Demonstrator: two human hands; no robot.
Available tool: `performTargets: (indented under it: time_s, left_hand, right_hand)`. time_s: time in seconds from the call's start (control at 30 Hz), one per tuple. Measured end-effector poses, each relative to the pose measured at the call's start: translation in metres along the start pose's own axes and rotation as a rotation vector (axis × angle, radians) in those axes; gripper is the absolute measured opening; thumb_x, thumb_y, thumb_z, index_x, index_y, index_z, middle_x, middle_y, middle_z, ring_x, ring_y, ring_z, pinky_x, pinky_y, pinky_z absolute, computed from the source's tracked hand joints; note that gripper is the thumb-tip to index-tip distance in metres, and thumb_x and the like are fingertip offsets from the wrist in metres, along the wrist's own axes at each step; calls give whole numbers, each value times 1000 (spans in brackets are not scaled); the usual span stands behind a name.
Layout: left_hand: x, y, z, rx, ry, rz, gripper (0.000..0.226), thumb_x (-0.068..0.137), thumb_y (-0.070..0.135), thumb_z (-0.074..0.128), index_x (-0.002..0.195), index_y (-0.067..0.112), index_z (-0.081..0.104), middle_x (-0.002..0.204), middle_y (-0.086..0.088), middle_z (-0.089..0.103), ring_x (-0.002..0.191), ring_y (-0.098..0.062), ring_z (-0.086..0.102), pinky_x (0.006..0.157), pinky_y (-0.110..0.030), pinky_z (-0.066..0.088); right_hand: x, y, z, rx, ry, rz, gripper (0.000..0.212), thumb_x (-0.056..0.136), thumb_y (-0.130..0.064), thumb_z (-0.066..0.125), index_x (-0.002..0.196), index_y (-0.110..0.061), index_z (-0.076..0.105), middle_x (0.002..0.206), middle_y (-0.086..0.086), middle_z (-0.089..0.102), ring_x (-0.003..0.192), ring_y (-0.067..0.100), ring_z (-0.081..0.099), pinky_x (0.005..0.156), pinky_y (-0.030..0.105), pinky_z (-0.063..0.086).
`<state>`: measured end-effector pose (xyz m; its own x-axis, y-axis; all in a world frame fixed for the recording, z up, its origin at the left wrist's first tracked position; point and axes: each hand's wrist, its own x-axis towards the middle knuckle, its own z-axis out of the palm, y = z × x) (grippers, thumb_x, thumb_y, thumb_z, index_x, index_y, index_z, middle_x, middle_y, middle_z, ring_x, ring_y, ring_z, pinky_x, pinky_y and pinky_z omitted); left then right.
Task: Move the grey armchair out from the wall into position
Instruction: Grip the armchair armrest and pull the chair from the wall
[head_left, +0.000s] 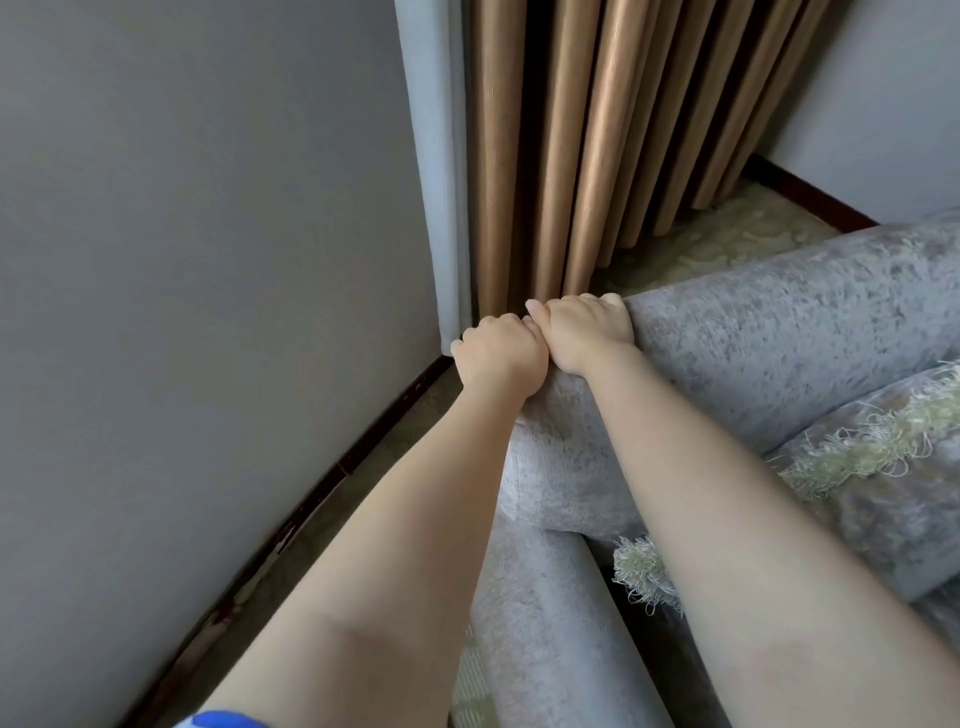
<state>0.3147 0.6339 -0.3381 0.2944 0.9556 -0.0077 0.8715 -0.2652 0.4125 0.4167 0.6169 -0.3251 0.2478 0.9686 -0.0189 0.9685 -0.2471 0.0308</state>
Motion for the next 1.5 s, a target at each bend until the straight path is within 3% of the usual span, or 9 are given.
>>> performTargets:
  time_s: [0.5,0.8,1.03,1.3,1.5]
  left_hand:
    - [-53,-34,-15,-20,-38,-60,48,97,34,21,104,8,61,109,-12,60,103,-32,53,89,-43,34]
    - [-40,-32,-3,-29,21,-55,49,95,39,21,96,10,60,102,-11,61,93,-33,55,81,-43,37]
    - [-44,-31,-5,-46,25,-82,49,95,38,23,93,9,63,100,-12,62,92,-32,55,78,-40,39]
    - [-59,-31,-11,18,16,-74,48,95,35,21,97,10,63,101,-11,62,96,-31,55,82,-41,30]
    - [-73,-34,-15,17,66,-65,48,95,35,21,92,10,62,98,-10,62,91,-30,53,77,-40,25]
  right_hand:
    - [-47,-43,-1,20,-17,-2,50,100,-44,20,105,-20,63,107,2,64,107,22,54,92,35,30]
    - [-38,-41,11,60,67,96,53,99,-47,23,99,-20,69,104,3,66,104,23,55,95,36,31]
    - [-40,-40,10,48,16,85,52,99,-45,22,99,-21,69,104,2,65,104,22,53,93,36,29]
    - [-54,-41,1,75,-24,50,52,100,-44,21,114,-17,63,120,5,60,117,25,48,98,36,28]
    - [-67,-45,-3,88,-12,38,51,101,-39,20,115,-15,62,122,6,59,117,25,48,99,37,27]
